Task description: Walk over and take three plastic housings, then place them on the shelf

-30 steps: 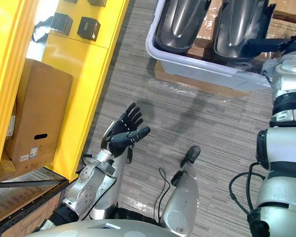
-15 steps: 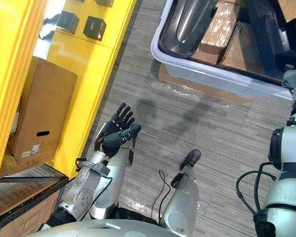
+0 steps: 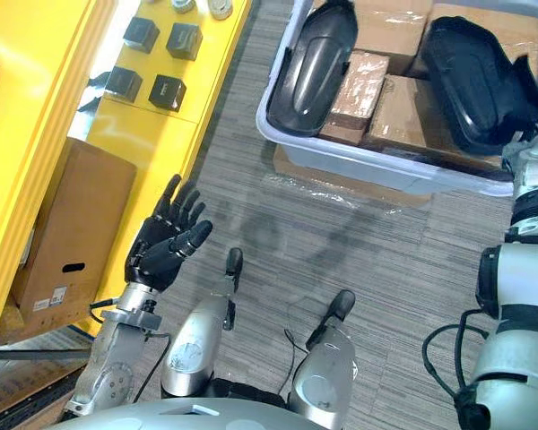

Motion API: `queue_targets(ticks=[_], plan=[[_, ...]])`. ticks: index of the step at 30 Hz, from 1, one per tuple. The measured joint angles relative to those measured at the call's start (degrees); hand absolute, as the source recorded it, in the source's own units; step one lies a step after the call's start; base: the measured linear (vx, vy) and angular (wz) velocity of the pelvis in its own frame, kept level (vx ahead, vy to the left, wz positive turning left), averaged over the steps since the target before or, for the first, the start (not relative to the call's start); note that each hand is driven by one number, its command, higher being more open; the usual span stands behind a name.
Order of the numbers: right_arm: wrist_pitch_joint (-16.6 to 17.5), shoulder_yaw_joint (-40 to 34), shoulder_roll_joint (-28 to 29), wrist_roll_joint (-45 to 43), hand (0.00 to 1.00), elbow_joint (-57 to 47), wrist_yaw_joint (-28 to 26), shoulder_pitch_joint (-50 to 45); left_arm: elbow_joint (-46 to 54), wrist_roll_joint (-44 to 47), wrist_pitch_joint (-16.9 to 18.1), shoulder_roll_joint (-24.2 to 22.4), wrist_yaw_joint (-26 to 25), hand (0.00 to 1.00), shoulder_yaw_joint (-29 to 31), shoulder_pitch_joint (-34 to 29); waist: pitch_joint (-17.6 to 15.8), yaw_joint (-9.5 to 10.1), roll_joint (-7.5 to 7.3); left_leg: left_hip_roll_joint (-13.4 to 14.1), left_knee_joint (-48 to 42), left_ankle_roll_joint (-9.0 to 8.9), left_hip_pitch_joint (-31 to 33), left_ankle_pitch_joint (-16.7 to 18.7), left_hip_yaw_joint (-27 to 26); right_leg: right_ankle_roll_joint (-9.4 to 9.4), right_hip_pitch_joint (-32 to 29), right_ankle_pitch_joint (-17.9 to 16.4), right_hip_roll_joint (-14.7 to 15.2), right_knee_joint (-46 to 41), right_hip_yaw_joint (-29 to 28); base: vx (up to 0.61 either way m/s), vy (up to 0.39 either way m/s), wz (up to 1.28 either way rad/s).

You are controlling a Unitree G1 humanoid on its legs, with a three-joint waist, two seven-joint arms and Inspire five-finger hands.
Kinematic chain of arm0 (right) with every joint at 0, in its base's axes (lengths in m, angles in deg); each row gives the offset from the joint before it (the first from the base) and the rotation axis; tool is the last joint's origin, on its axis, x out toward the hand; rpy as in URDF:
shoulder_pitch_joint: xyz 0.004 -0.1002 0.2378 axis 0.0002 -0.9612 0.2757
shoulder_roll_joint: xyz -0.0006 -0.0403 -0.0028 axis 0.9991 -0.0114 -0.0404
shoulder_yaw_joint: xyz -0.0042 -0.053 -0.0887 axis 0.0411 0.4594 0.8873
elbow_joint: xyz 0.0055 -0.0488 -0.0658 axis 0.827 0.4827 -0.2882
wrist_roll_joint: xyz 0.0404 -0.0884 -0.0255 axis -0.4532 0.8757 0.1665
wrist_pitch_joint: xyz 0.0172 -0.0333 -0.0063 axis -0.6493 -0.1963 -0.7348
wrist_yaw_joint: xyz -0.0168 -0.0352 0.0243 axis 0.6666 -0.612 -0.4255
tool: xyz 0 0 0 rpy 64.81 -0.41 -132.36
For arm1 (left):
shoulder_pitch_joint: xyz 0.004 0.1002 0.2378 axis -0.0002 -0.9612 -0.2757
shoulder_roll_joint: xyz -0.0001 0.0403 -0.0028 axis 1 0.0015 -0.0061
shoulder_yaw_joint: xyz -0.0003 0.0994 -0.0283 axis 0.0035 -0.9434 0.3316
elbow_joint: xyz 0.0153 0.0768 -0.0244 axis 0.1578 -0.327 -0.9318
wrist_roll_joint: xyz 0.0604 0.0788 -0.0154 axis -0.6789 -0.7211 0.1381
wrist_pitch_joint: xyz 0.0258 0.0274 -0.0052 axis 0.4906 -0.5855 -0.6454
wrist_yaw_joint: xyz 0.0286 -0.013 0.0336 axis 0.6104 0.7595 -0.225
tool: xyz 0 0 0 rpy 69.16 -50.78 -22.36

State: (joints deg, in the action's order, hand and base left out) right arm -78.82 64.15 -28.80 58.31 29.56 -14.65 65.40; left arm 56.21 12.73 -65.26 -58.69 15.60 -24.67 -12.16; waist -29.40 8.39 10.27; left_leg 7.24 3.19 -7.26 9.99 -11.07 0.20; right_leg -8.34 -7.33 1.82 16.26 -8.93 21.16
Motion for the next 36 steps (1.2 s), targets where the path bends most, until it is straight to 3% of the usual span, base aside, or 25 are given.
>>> queue_targets(ticks=[4,8,9,11,13,18,23,26,32,36], plan=[[1.85,-0.72,3.51,6.09,0.00,-6.36,2.96,-1.98,2.05,0.16,-4.12,1.49,1.89,1.00,0.58,3.51,0.30,-1.08,-1.42,0.50,1.54,-0.08,-3.57,-0.46,-0.76,0.03,2.66,-0.38,-0.40,0.20,-0.02,0.02,-0.014,-0.05],[5.30,-1.79,9.91,11.77,0.00,-8.68,3.98,-4.58,0.54,5.16,-16.23,1.99,3.22,1.00,-0.87,10.45,2.37,-2.35,-4.60,0.79,1.66,-0.11,-4.46,-0.41,-1.26,-0.45,4.44,-0.06,-0.94,2.05,0.17,0.00,0.000,0.00],[5.47,-1.79,10.80,12.55,0.00,-8.69,3.98,-4.94,-0.72,5.83,-17.60,2.00,3.43,1.00,-1.51,11.52,2.89,-2.29,-5.00,0.93,1.67,-0.15,-4.45,-0.38,-1.46,-0.46,4.48,0.21,-1.14,2.45,0.10,-0.02,-0.025,-0.06],[6.28,-1.76,13.95,15.46,0.00,-8.83,3.97,-6.14,-7.42,8.35,-23.24,1.95,3.46,1.00,-4.24,16.31,4.44,-2.42,-6.27,1.36,1.68,-0.19,-4.62,-0.37,-1.94,-0.28,5.18,1.25,-1.85,4.29,-0.11,-0.01,-0.034,-0.11],[6.57,-1.63,15.11,16.31,0.00,-10.74,3.95,-6.95,-13.95,11.96,-28.29,1.38,2.73,1.00,-6.29,20.79,4.64,-2.72,-6.50,1.55,1.69,-0.25,-4.94,-0.42,-2.48,-0.26,5.65,2.17,-2.19,5.43,-0.53,-0.02,-0.023,-0.12],[9.21,-0.29,16.68,19.97,0.00,-13.10,3.86,-8.34,-21.39,19.20,-35.54,0.71,-1.08,1.00,-8.26,26.56,4.95,-4.73,-6.68,1.81,1.86,-0.37,-5.84,-0.60,-3.73,-0.11,6.11,3.31,-2.50,6.43,-1.57,-0.04,-0.004,-0.13],[12.33,1.32,18.82,21.63,0.00,-13.96,5.32,-11.27,-27.17,27.80,-36.89,-0.37,-7.10,1.00,-10.08,31.25,7.10,-5.57,-8.66,2.65,1.90,-0.44,-5.25,-0.57,-5.25,0.35,6.18,5.65,-3.87,10.41,-2.54,-0.03,-0.017,-0.17],[13.78,1.91,19.07,22.95,0.00,-17.84,6.89,-13.60,-29.94,32.60,-36.75,-1.15,-9.35,1.00,-10.95,33.41,7.26,-5.88,-8.95,2.84,1.90,-0.53,-5.22,-0.61,-5.57,0.43,6.15,6.13,-4.13,11.06,-2.83,-0.01,-0.023,-0.08],[19.59,1.88,22.60,30.05,0.00,-29.24,10.06,-18.57,-32.83,47.16,-31.47,-1.85,-11.19,1.00,-10.66,35.28,7.75,-6.99,-9.83,3.35,1.81,-0.81,-5.63,-0.62,-6.30,0.57,6.11,6.24,-4.66,11.06,-3.46,0.00,-0.026,-0.06],[22.81,1.99,28.44,33.58,0.00,-36.55,10.29,-24.66,-35.37,53.73,-27.80,-2.43,-11.35,1.00,-10.52,38.43,9.37,-7.30,-12.43,3.37,1.72,-1.00,-6.53,-0.46,-7.96,0.57,6.14,6.24,-4.60,11.07,-4.79,0.00,-0.010,-0.13]])
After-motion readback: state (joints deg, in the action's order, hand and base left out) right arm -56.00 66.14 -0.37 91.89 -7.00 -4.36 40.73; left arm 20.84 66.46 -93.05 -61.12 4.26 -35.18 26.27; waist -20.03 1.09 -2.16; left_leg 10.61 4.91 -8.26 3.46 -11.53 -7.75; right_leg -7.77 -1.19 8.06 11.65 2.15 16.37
